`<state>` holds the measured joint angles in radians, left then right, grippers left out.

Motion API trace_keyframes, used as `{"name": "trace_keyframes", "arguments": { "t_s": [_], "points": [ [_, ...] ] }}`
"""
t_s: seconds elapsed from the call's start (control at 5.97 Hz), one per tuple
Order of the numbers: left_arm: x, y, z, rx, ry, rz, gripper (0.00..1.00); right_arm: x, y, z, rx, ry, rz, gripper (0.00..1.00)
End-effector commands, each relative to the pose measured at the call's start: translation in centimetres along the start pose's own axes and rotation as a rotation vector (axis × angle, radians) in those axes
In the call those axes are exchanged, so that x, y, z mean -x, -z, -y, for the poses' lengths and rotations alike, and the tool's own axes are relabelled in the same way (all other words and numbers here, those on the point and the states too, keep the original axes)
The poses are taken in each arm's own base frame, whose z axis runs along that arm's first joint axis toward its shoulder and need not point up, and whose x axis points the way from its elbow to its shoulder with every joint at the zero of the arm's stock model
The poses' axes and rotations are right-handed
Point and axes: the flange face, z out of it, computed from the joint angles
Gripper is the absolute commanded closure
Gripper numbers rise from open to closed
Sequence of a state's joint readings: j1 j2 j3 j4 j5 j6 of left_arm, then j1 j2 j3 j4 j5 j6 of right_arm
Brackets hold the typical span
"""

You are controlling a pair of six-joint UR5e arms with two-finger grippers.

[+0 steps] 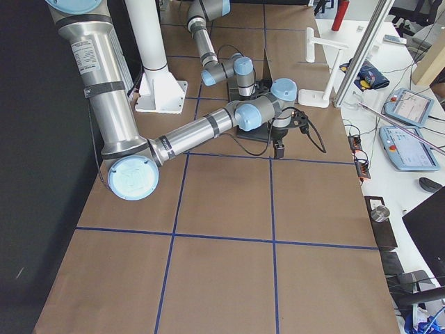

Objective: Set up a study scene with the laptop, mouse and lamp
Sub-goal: 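Carry the white mouse with the left gripper onto the mouse pad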

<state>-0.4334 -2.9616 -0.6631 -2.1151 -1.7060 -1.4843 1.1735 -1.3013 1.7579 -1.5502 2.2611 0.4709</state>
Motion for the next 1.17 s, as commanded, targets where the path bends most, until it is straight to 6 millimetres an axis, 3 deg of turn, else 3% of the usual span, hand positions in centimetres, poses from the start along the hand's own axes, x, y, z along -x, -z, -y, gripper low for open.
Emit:
{"name": "trace_keyframes", "arguments": {
  "t_s": [0.0, 0.17, 0.5, 0.67, 1.0],
  "points": [
    [0.1, 0.0, 0.2, -0.001, 0.001, -0.002, 0.00, 0.0, 0.0, 0.0, 0.001, -0.001, -0.001, 0.00],
    [0.2, 0.3, 1.2, -0.005, 0.004, -0.004, 0.00, -0.1, 0.0, 0.0, 0.002, -0.002, -0.001, 0.00],
    [0.7, 3.8, 5.5, 0.137, 0.045, -0.001, 0.00, -0.3, -0.3, -0.1, 0.008, 0.002, -0.002, 0.00],
    [3.3, 5.6, 5.2, 0.170, 0.045, 0.005, 0.00, -0.7, -0.6, -0.1, 0.010, 0.002, -0.012, 0.00],
    [15.1, 10.9, 2.2, 0.207, -0.046, 0.017, 0.00, -1.5, -0.6, -0.4, 0.010, -0.006, -0.019, 0.00]
  ]
}}
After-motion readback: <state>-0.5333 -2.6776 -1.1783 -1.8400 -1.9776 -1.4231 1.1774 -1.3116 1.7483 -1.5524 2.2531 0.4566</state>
